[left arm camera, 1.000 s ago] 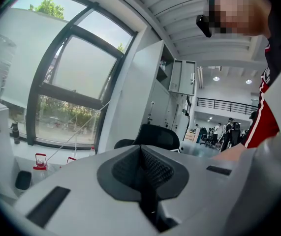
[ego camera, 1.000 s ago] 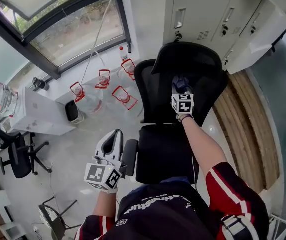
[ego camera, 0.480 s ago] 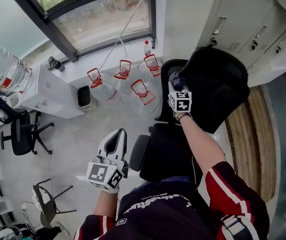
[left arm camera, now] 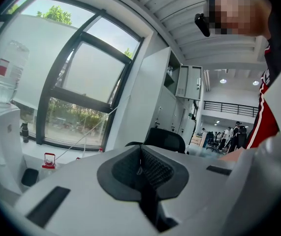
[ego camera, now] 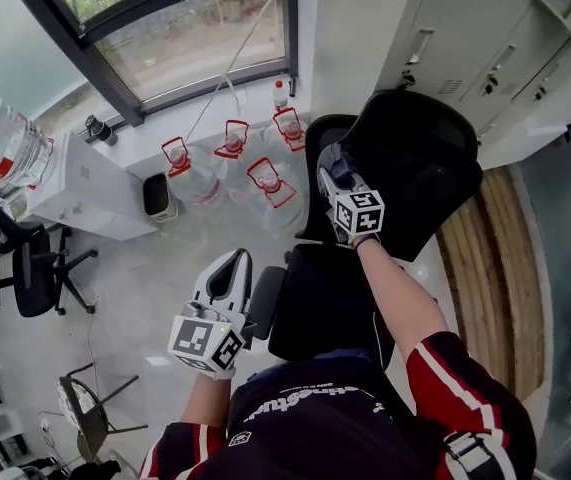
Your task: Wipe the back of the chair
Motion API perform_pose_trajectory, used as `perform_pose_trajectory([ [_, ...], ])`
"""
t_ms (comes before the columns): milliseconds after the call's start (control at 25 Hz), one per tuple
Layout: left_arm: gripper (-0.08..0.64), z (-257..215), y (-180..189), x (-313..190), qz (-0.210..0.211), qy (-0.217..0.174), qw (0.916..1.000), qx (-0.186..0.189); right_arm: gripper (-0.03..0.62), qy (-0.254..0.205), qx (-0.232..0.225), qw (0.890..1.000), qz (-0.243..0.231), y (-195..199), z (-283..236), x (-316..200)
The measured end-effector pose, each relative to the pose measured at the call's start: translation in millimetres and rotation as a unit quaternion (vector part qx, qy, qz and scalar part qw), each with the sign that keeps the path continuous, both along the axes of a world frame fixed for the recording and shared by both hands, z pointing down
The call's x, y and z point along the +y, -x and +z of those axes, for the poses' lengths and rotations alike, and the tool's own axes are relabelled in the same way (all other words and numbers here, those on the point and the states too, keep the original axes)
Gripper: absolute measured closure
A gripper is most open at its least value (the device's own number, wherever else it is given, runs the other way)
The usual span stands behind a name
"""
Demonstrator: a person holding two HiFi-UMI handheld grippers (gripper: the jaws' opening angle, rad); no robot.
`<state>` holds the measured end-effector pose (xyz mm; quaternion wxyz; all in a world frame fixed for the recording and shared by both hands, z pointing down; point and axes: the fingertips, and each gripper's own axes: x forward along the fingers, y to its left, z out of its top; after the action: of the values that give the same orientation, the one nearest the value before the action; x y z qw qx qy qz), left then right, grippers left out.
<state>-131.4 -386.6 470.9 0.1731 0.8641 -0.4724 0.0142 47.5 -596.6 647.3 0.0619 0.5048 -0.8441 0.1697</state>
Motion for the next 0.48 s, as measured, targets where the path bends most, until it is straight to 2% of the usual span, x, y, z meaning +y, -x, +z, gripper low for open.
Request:
perform_pose_trajectory([
  [120,0.535,-5,-32,1,0.031,-0.007,0.9995,0.003,0.517,0.005,0.017,1.0,0.024,-46,7,27],
  [280,0.535,-12,-83,8,0.074,-0.014,0.9971,0.005,0.517,0.021,0.034,0.996,0.079,-127,23,68],
  [480,0.535,-17,-148,20,0.132,-0.024,0.9909,0.004,0.517,0.039,0.048,0.981,0.185,-250,45,119],
])
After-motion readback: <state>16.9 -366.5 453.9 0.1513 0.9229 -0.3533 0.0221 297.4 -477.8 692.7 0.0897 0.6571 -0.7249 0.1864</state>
